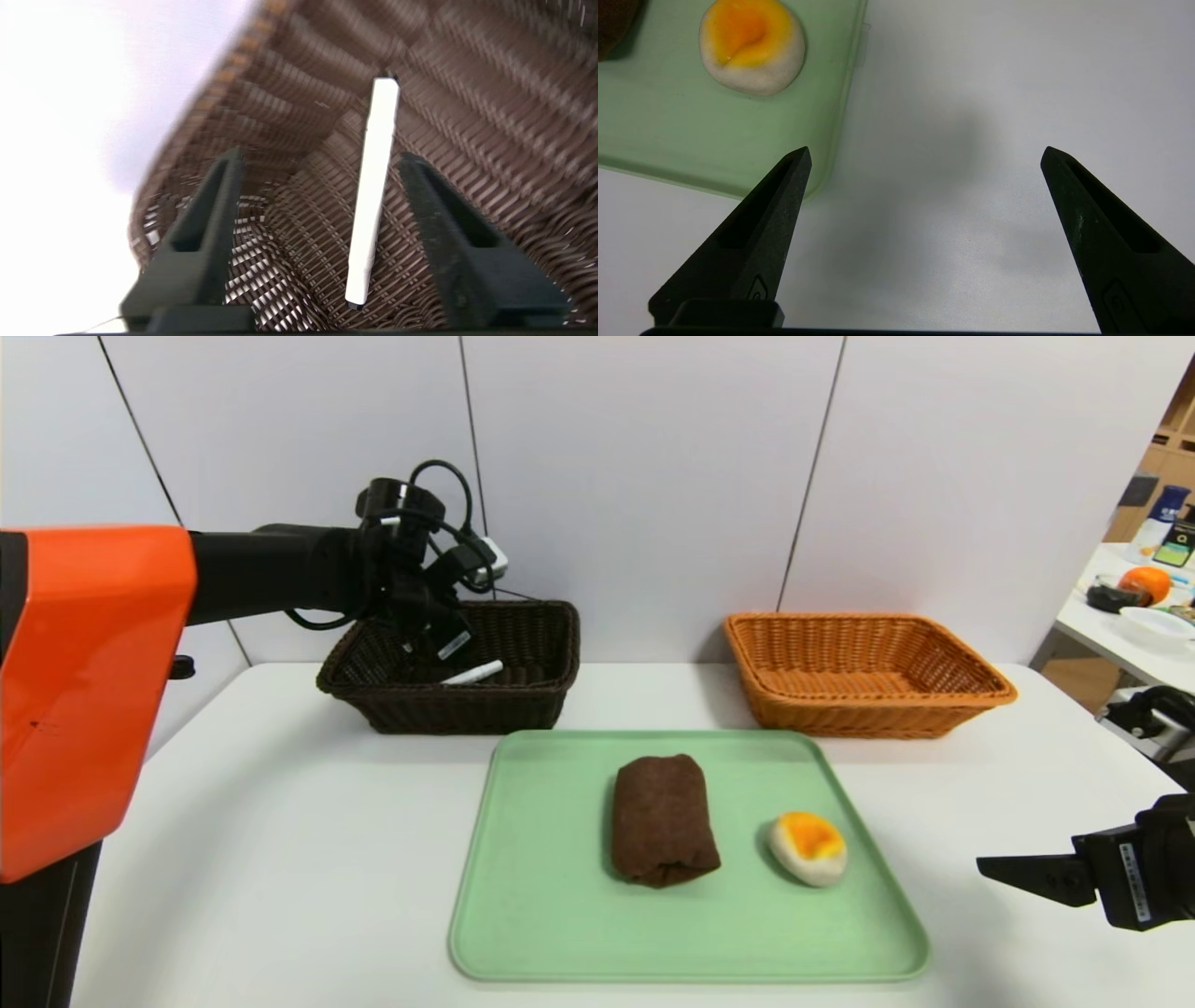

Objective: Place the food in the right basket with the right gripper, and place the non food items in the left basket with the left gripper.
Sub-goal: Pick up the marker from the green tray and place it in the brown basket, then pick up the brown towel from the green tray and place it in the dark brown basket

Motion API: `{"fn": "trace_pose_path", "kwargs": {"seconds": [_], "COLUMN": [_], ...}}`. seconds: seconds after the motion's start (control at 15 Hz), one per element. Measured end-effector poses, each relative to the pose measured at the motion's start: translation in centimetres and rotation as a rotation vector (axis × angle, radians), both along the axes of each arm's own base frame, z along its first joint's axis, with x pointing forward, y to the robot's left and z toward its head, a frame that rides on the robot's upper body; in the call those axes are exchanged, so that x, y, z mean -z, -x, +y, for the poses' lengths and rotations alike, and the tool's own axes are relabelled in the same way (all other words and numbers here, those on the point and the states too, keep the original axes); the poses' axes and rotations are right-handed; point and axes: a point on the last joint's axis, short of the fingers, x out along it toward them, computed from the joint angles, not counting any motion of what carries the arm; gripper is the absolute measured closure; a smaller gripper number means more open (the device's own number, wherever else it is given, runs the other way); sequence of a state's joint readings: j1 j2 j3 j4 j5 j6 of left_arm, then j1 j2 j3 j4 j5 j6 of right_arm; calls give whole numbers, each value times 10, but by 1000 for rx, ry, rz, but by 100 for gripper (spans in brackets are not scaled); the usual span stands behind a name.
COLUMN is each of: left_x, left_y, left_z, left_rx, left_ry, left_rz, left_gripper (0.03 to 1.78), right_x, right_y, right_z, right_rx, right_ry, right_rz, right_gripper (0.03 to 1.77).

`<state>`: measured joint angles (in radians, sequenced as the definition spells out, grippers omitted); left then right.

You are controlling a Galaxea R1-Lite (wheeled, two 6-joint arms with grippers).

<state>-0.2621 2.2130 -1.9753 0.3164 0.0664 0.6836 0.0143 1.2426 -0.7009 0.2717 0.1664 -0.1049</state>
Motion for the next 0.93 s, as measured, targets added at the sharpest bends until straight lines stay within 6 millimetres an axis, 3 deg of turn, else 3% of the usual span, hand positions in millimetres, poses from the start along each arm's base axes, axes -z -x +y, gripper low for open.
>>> {"fn": "trace_pose_path", "kwargs": {"seconds": [0.27, 0.53, 0.73, 0.93], "left_x": [-38, -59, -65, -69], "left_y": [20, 53, 87, 127], "left_z": [6, 9, -16, -61], "left_rx": [-75, -250, -385, -425], "left_ry": [140, 316, 448, 534], "left_rz": [-53, 51, 173, 258], "left_gripper": [39, 28, 22, 19], "right_x": [-2, -3, -3, -4], "right_y": [2, 4, 6, 8], "right_z": [-2, -3, -3, -3], "right_rx": [10, 18, 20, 22], "right_ry": [0, 0, 0, 1], "right_rz": [-10, -18, -25, -27], "right_gripper": [10, 10, 10, 10]}}
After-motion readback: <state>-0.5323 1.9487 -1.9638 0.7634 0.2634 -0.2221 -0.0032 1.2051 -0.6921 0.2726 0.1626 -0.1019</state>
